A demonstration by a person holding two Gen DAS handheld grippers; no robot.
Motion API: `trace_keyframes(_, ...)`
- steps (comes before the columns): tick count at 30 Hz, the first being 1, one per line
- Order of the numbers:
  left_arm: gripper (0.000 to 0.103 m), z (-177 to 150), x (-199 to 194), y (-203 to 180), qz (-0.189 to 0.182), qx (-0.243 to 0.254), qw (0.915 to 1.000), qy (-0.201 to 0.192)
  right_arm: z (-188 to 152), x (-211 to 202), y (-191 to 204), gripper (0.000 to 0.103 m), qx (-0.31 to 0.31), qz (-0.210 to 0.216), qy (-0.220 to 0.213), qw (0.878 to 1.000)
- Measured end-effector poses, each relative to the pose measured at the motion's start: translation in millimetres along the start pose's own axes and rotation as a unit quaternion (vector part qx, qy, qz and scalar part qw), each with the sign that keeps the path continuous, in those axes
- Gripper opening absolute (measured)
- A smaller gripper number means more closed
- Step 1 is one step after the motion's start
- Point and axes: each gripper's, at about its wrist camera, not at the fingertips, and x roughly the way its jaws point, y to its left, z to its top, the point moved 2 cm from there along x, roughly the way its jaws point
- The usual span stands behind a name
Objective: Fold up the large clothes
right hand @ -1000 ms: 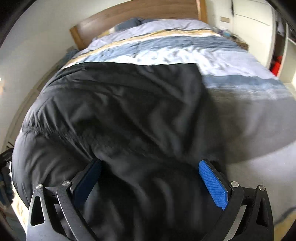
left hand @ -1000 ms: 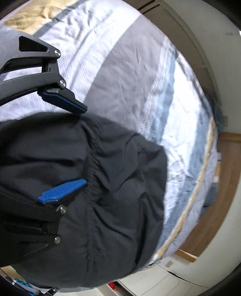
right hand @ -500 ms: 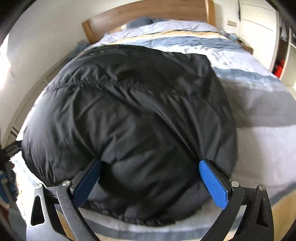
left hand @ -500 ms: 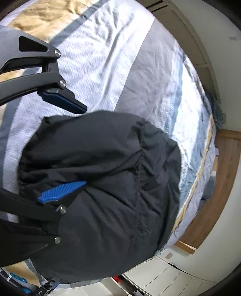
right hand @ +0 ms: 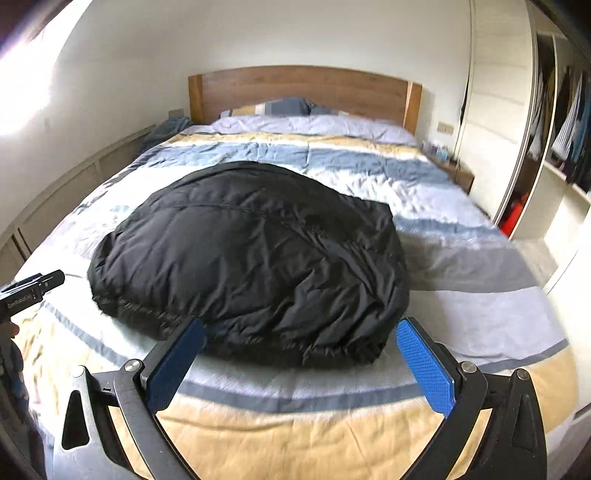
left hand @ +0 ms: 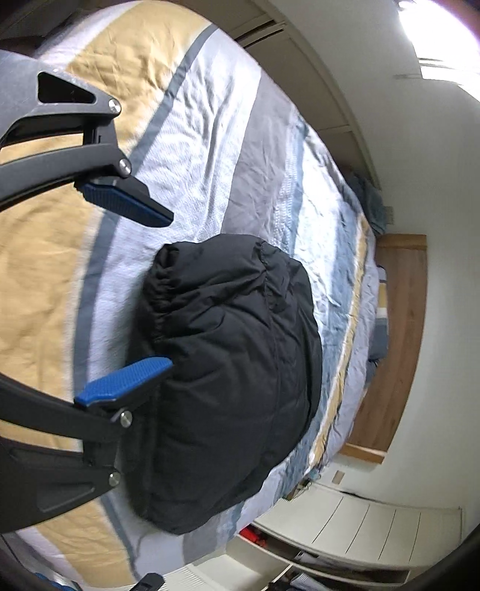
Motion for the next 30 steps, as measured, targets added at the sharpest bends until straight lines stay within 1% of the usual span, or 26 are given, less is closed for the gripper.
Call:
trace_keyframes(6, 0.072, -23.4, -58.5, -6.8, 0.011, 0.025, 0.9991, -0.032, -16.9, -48.6, 16.4, 0.102, -0.018, -0.019, -0.025, 0.999)
trace_keyframes(8, 0.072, -27.9, -72.8, -8.0, 0.012, 0.029, 0.9987, -0.041, -22.5, -65.2, 20.5, 0.102, -0.027, -0.028, -0.038, 0.998)
trace_keyframes(12, 0.072, -35.9, -101.0, -9.7, 0.027, 0.036, 0.9971, -0.062, -29.3, -91.1, 26.8, 0.102, -0.038, -0.033, -0.058, 0.997)
trace_keyframes(15, 0.072, -40.5, -117.6, -11.6, 0.03, 0.038, 0.9961, -0.074, -34.2, -108.3, 30.5, 0.102, -0.047, -0.038, -0.071, 0.996)
trace_keyframes(16, 0.072, -42.0, -121.3, -11.6, 0.032, 0.038, 0.9958, -0.077, -35.4, -112.6, 30.8, 0.102, -0.049, -0.04, -0.074, 0.995)
trace_keyframes(19, 0.072, -47.6, -135.1, -15.8, 0.059, 0.048, 0.9931, -0.089, -40.2, -126.9, 31.7, 0.102, -0.052, -0.042, -0.083, 0.994)
trace_keyframes(21, 0.072, -49.1, -139.5, -17.5, 0.069, 0.05, 0.992, -0.093, -43.7, -134.6, 32.2, 0.102, -0.055, -0.044, -0.089, 0.994)
trace_keyframes(30, 0.072, -62.8, -160.6, -21.6, 0.065, 0.051, 0.9909, -0.106, -53.5, -158.6, 32.4, 0.102, -0.064, -0.051, -0.113, 0.99)
